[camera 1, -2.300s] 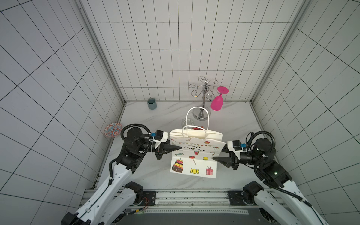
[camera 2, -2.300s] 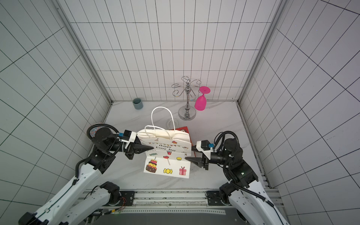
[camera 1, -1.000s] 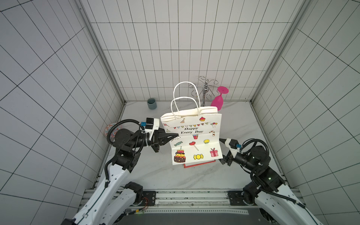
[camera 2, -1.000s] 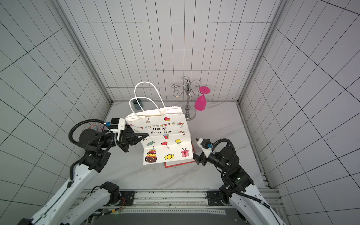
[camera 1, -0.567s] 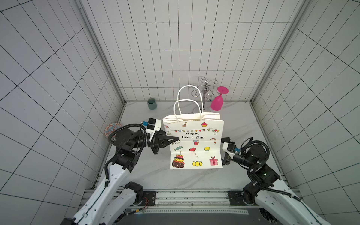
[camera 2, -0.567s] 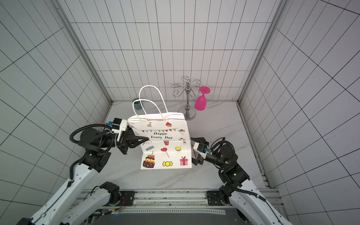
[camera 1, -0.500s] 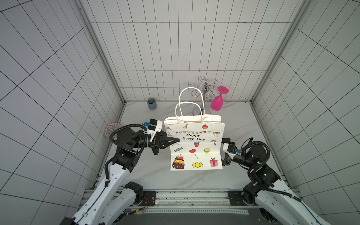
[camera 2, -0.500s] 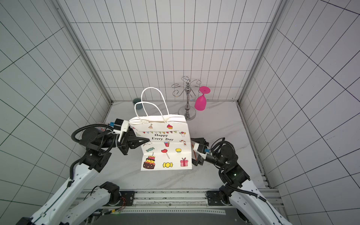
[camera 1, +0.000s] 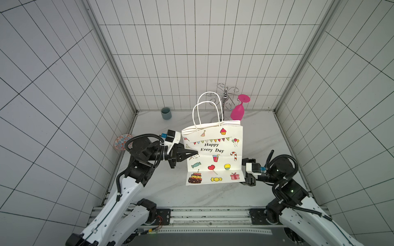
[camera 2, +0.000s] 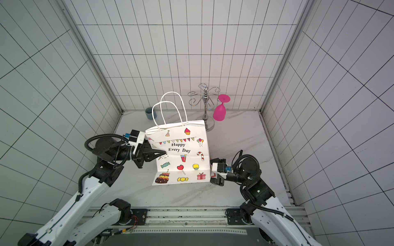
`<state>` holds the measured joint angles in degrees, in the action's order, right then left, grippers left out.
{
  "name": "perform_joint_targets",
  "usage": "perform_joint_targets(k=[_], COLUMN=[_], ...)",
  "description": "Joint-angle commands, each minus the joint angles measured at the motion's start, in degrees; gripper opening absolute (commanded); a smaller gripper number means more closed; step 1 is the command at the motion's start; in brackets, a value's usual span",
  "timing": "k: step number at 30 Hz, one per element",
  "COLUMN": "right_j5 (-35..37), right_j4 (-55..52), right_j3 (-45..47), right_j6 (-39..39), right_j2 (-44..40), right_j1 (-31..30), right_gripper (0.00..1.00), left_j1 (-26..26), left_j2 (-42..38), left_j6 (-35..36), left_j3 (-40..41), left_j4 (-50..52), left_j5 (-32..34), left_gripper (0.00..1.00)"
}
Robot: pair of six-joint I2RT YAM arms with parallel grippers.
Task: Put away the paper bag
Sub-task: Press the paper bag.
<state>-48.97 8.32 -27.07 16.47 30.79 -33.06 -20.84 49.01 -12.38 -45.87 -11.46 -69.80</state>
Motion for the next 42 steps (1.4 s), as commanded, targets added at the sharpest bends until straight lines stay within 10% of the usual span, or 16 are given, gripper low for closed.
perform_joint_targets(k=[1, 5, 10, 18, 38, 40, 42], right_j5=[1.74, 4.19, 1.1, -5.52, -1.66, -1.65, -2.32], right_j4=[2.91, -0.9, -6.49, -0.58, 8.64, 8.64, 8.56], right_j3=[-4.58, -4.3, -5.3, -7.43, -4.46, -4.47, -4.78], right_j6=[-0.14, 1.27, 0.9, -4.16, -6.88, -6.97, -7.3], right_j2=[-0.79, -2.91, -6.41, -2.04, 0.37, 0.49, 0.67], right_j1=[-0.43, -0.39, -0.38, -0.66, -0.78, -0.78, -0.76], right_gripper=[0.43, 0.38, 0.73, 0.78, 0.05, 0.11, 0.48], left_j1=[-0.6, -0.52, -0.52, -0.6, -0.61, -0.59, -0.6], left_j2=[-0.66, -1.29, -0.88, -0.06, -5.04, -5.73, -6.12], left_j6=[2.85, 4.09, 4.5, 4.43, 5.44, 5.05, 4.85], left_j3=[-0.8, -0.91, -1.07, -1.07, 1.52, 1.81, 2.01], left_j4=[3.74, 5.15, 5.22, 5.15, 3.14, 2.6, 2.52], left_j5=[-1.79, -1.49, -1.05, -1.12, 3.96, 4.52, 5.49], left_gripper=[0.0, 0.0, 0.0, 0.0, 0.0, 0.0, 0.0])
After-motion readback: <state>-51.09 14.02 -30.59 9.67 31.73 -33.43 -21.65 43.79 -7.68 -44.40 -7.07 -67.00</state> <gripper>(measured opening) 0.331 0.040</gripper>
